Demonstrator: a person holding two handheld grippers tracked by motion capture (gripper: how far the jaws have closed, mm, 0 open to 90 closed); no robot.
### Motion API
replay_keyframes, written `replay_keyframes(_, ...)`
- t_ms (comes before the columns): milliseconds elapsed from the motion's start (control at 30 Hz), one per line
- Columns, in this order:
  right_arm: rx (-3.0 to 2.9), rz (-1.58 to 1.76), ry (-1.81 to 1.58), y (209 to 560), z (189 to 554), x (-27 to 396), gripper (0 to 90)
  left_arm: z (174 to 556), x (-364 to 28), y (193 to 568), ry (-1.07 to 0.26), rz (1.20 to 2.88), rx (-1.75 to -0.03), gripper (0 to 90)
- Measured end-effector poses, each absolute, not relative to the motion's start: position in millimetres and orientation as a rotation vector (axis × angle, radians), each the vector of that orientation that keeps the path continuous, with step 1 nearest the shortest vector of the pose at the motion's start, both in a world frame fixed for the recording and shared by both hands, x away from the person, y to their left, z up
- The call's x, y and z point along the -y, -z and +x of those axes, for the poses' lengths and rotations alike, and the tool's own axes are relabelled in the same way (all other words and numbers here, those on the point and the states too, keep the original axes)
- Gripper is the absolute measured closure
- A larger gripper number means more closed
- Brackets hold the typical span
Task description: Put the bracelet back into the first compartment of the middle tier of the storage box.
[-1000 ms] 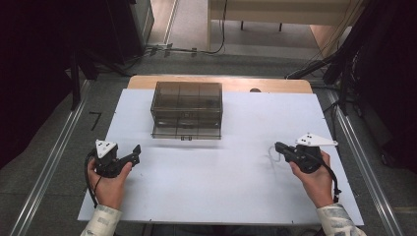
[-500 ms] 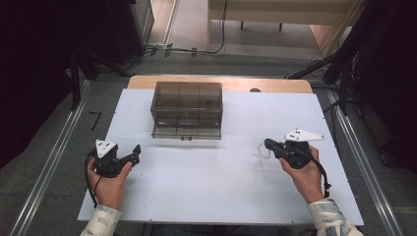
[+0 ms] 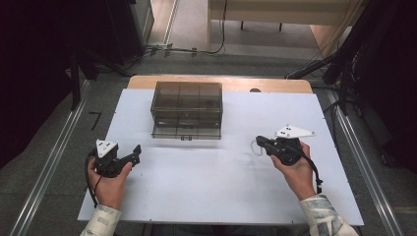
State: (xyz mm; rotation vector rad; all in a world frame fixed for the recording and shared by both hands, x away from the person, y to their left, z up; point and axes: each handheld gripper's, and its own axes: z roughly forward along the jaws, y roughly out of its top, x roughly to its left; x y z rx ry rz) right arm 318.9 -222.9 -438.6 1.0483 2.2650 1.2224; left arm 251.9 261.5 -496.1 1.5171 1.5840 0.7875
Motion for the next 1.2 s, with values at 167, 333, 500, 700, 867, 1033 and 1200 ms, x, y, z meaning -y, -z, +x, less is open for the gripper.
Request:
replay_keyframes(167,-2.275,1.031,-1.232,435.3,321.0,212.5,85.0,251.6,-261.9,495.9,-0.786,1.519,-1.582,18.8)
replay_keyframes(333,-2.282,1.013,-1.241,433.7,322.4,203.4,85.0,251.7,-262.0,496.0,-0.784,1.521,-1.582,18.8)
replay_keyframes(500,-2.288,1.005,-1.250,431.7,322.8,197.3,85.0,251.5,-262.2,495.8,-0.786,1.519,-1.583,18.8)
replay_keyframes(700,-2.294,0.992,-1.252,430.9,323.3,190.4,85.0,251.6,-262.2,495.8,-0.786,1.520,-1.582,18.8)
replay_keyframes(867,-2.295,0.988,-1.260,430.9,324.7,186.7,85.0,251.8,-262.4,495.9,-0.786,1.517,-1.582,18.8)
replay_keyframes(1033,-2.297,0.985,-1.267,430.1,326.3,181.2,85.0,251.9,-262.3,496.0,-0.785,1.519,-1.580,18.8)
replay_keyframes(1200,-2.295,0.979,-1.274,429.0,327.7,177.3,85.0,251.9,-262.4,496.0,-0.785,1.517,-1.580,18.8)
